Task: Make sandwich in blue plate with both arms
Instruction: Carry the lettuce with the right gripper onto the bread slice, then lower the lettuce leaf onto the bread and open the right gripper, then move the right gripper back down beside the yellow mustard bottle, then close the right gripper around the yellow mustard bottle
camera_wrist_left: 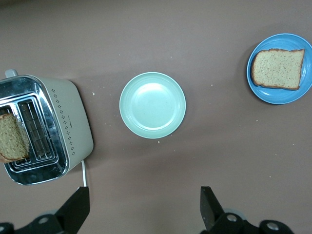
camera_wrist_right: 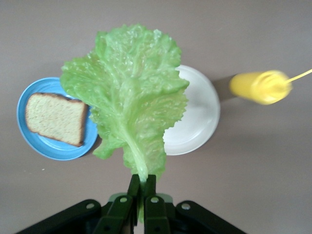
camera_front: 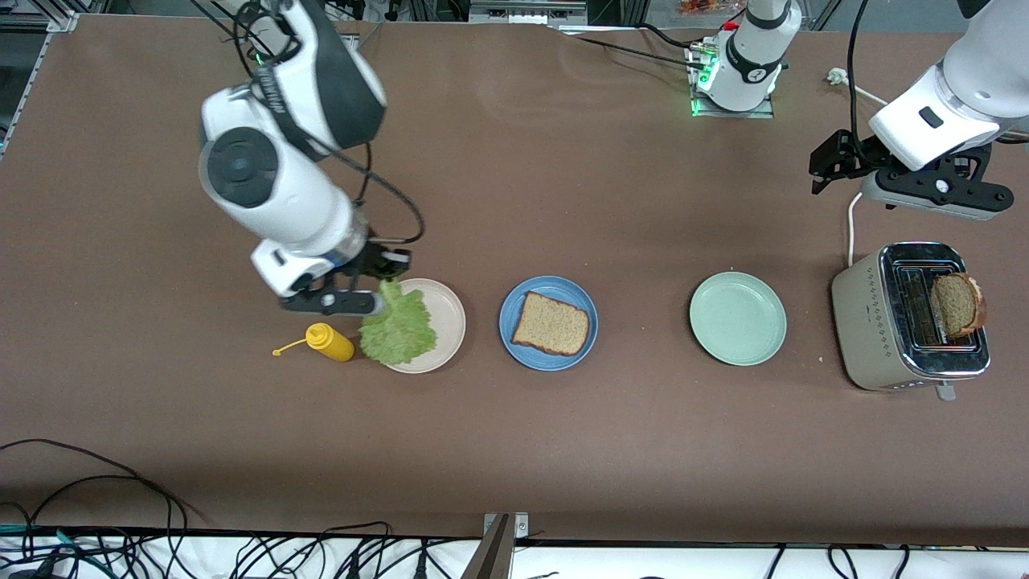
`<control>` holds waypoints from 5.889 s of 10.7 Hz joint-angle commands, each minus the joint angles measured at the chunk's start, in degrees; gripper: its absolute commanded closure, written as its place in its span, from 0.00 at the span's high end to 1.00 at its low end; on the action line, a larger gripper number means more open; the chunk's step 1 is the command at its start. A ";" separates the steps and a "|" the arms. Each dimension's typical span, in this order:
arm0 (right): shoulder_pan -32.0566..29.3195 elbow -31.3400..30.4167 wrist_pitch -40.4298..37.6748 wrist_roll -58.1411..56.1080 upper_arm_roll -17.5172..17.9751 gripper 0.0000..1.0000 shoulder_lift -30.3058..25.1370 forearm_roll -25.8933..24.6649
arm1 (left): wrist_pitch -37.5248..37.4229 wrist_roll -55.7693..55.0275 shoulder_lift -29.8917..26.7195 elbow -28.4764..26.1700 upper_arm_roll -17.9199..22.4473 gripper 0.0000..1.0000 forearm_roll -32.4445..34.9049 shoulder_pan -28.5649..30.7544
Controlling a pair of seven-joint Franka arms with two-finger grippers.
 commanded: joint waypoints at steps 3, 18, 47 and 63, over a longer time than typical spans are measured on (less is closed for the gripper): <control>14.96 9.74 4.52 17.12 -6.13 0.00 12.78 0.04 | -0.70 -0.26 0.13 0.60 -0.09 1.00 -0.87 0.33; 24.74 15.84 26.31 35.26 -9.49 0.00 32.14 -0.31 | -0.70 -0.26 0.13 0.60 0.00 1.00 -0.87 0.33; -13.03 -17.91 9.36 -78.69 2.03 1.00 -9.86 -5.17 | -0.70 -0.35 0.13 0.51 -0.18 1.00 -0.35 0.15; -36.69 -13.09 7.43 -139.97 1.94 1.00 11.12 30.52 | -1.84 -0.18 0.48 0.42 0.17 1.00 -5.44 2.97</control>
